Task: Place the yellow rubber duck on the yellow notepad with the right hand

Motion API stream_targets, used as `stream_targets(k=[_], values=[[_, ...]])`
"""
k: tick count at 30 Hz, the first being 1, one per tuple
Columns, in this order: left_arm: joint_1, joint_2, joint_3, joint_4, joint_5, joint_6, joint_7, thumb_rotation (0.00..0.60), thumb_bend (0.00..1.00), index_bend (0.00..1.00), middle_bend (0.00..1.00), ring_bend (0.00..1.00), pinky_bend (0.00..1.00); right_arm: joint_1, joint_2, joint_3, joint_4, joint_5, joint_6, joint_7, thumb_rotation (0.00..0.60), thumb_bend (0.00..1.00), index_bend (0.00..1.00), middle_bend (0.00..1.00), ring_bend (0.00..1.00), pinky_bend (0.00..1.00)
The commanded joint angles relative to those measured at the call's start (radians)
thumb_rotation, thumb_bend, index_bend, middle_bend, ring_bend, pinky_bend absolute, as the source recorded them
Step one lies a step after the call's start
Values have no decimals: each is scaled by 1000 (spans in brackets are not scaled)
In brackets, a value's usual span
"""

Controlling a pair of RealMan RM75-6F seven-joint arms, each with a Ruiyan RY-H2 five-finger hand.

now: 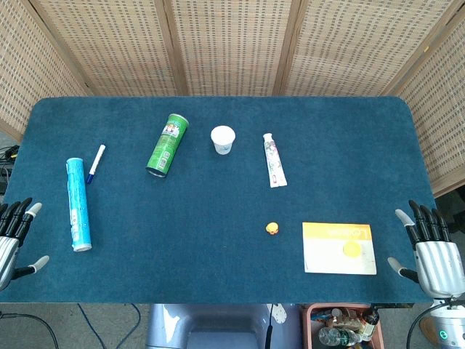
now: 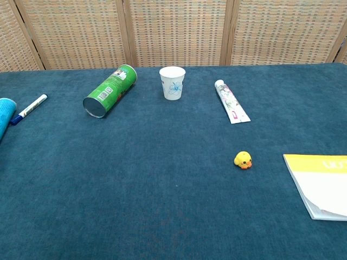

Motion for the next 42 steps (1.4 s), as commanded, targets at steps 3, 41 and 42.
stream_targets(k=[3,41,42], values=[[0,0,-1,1,0,1,-1,600,0,0,0,0,0,11,3,-5,-2,5,-28,10,600,0,0,0,0,0],[-60,-22,-56,14,-127,-118,12,600,0,0,0,0,0,657,-265,122,104,223,-821,-16,600,188,360,0,0,0],[-62,-22,-56,14,-130,-122,12,600,0,0,0,0,0,660,-272,121,107,240,-825,-22,600,188,364,0,0,0]])
